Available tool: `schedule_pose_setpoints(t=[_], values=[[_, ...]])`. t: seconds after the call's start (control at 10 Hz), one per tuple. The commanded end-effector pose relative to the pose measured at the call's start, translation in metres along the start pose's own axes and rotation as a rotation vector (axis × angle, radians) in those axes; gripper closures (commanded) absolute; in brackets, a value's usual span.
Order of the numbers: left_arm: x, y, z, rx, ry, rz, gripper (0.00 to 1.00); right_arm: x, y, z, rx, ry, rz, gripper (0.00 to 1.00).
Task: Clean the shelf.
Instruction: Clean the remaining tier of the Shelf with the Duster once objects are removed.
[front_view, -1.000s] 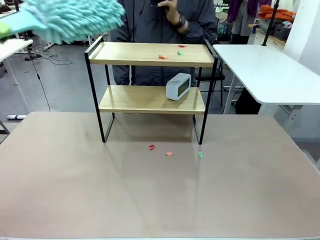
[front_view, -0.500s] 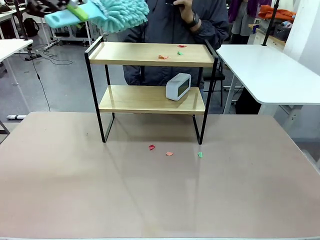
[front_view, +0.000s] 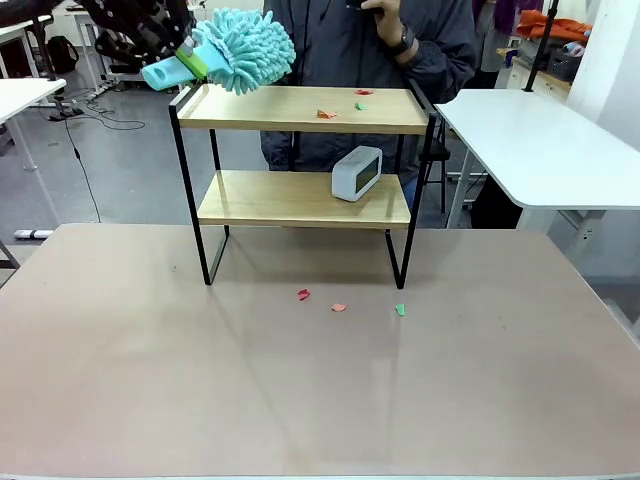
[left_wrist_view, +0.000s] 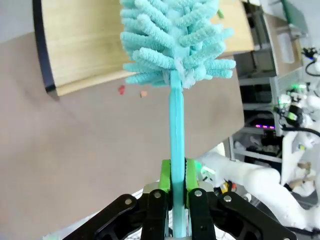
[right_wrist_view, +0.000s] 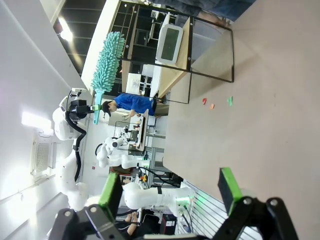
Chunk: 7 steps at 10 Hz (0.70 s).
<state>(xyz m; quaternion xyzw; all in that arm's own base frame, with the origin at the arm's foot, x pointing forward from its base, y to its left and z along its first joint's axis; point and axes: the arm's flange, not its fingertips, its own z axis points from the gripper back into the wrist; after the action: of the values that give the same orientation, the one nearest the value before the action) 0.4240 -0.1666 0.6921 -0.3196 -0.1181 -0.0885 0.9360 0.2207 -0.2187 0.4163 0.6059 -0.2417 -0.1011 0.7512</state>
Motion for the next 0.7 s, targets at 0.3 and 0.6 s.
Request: schedule_pose_setpoints(t=[0.3,0.6], values=[[-0.004,-0.001,-0.026,0.067,0.004,0.030,1.00,0.001,0.000,0.002,0.005,0.004,0.028,0.00],[-0.003,-0.001,-0.030,0.070,0.021,0.028,1.00,0.001,0.000,0.002,0.005,0.004,0.028,0.00]])
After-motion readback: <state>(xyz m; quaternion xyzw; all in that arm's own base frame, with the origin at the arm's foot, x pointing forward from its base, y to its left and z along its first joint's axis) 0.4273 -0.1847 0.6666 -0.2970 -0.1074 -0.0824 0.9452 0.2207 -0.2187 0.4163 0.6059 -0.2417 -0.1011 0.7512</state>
